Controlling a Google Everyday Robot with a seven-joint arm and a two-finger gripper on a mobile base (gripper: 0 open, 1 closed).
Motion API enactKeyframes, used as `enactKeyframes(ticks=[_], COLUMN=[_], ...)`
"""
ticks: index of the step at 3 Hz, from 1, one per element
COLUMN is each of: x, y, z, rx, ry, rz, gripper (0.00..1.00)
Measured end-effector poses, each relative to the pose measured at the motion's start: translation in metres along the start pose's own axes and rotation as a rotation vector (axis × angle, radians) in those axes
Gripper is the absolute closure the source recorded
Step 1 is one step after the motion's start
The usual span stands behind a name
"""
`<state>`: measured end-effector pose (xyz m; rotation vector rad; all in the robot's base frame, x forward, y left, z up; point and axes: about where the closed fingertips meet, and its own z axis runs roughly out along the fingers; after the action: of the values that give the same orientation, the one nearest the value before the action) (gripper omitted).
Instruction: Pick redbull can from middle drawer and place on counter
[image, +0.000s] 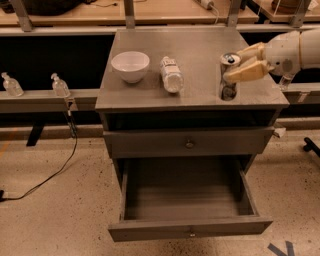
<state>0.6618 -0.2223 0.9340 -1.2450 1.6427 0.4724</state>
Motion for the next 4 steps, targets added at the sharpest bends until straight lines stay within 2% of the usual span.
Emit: enactKeyframes(ticks=[1,2,3,4], x=[-0.021,0.000,0.028,0.028], y=[-0.035,-0.071,-0.095,-0.095], z=[-0.007,-0.011,-0.009,-0.003], rx=[0.037,0.099,0.163,0.159], ry=[-0.008,-0.078,-0.129,-0.130], rz=[0.057,0.179,0.269,0.272], gripper=[1.00,1.00,1.00,0.74])
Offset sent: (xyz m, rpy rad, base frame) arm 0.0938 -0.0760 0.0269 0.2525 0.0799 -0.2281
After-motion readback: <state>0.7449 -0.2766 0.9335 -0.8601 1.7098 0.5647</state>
